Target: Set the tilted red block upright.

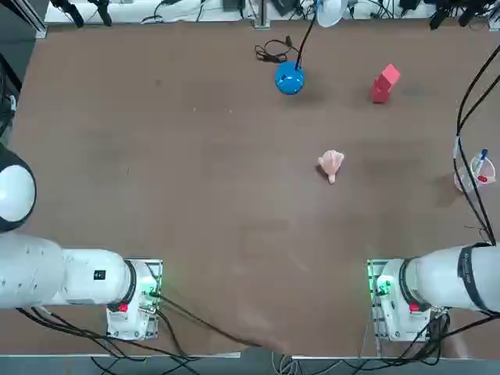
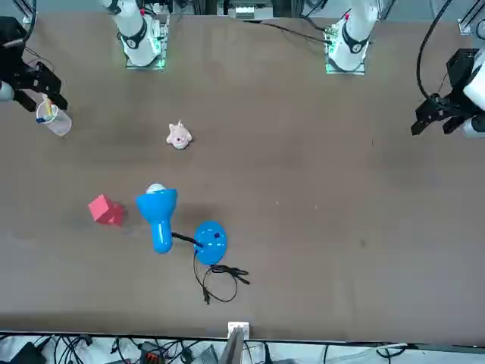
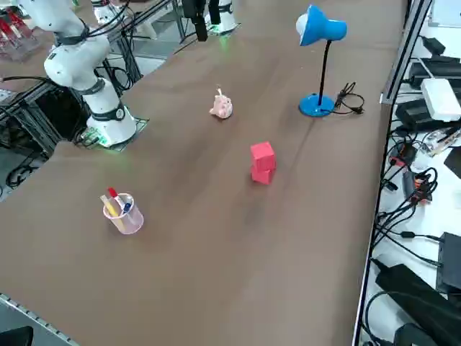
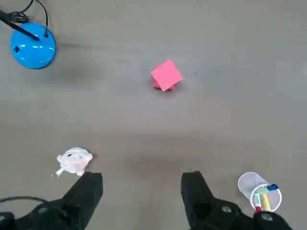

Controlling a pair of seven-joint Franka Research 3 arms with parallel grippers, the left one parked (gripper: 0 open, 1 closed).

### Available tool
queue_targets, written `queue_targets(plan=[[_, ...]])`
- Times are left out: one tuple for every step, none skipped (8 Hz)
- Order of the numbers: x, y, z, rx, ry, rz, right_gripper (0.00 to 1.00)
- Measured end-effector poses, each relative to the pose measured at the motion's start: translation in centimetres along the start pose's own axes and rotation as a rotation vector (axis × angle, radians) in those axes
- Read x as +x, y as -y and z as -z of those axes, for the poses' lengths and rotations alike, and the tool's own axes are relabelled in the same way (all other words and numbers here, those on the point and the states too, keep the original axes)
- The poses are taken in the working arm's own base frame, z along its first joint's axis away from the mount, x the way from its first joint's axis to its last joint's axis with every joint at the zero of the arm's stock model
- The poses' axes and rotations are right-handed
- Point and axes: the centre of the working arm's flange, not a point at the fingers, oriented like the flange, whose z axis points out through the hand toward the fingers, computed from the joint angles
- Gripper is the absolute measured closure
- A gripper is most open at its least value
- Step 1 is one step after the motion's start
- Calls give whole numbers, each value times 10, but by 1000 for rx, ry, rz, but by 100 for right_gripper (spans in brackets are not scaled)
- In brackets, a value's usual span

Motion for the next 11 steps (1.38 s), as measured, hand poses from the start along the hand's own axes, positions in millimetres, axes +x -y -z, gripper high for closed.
queue_targets(plan=[[0,0,0,0,1,0,0],[0,-1,0,0,2,-1,0],[1,-1,-1,0,2,-1,0],[4,0,-3,-1,6,-1,0],[9,0,-11,-3,21,-2,0],[18,0,-28,-6,49,-3,0],[33,-3,-49,-11,74,-10,0],[50,-8,-72,-18,93,-19,0],[69,-12,-97,-26,107,-27,0],[87,-15,-122,-34,100,-23,0],[101,-17,-143,-39,97,19,0]])
